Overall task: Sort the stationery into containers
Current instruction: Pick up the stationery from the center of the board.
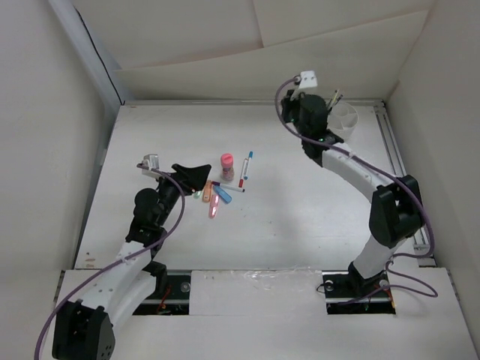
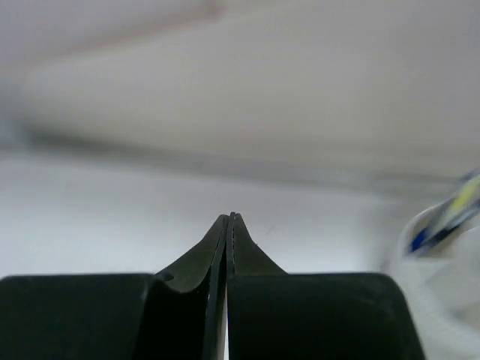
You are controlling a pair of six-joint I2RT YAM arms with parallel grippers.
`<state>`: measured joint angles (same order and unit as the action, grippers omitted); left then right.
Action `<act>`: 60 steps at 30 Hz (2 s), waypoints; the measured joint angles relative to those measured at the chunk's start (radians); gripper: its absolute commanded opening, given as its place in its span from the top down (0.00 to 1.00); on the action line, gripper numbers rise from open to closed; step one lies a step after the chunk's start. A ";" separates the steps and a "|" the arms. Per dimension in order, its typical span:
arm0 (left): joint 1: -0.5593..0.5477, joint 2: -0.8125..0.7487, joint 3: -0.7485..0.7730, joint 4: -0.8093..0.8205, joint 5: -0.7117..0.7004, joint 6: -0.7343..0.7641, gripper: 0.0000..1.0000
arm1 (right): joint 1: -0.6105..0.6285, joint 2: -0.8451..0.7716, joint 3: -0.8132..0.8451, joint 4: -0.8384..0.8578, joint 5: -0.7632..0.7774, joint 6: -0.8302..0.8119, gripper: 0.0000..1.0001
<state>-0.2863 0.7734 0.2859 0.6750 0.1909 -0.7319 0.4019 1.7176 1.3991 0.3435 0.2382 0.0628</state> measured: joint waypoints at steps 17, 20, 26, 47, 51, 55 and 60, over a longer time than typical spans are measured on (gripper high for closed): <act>0.000 -0.148 0.000 -0.143 -0.090 0.018 0.00 | 0.393 -0.075 -0.158 -0.338 -0.183 -0.042 0.01; 0.000 -0.149 0.000 -0.146 -0.091 0.018 0.00 | 0.397 0.004 -0.108 -0.353 -0.165 -0.046 0.02; 0.000 -0.149 0.000 -0.152 -0.092 0.018 0.00 | 0.404 0.150 -0.034 -0.394 -0.139 -0.048 0.09; 0.000 -0.141 0.000 -0.149 -0.090 0.018 0.00 | 0.405 0.288 0.123 -0.417 -0.134 -0.039 0.75; 0.000 -0.141 0.000 -0.149 -0.090 0.018 0.00 | 0.405 0.288 0.131 -0.429 -0.130 -0.039 0.80; 0.000 -0.141 0.000 -0.149 -0.086 0.017 0.00 | 0.404 0.288 0.167 -0.450 -0.097 -0.039 0.83; 0.000 -0.139 0.000 -0.148 -0.086 0.017 0.00 | 0.359 0.257 0.222 -0.451 -0.083 -0.040 0.83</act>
<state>-0.2863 0.6342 0.2859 0.5270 0.1047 -0.7151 0.7609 1.9747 1.6211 -0.1070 0.1551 0.0231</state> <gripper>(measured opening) 0.997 0.521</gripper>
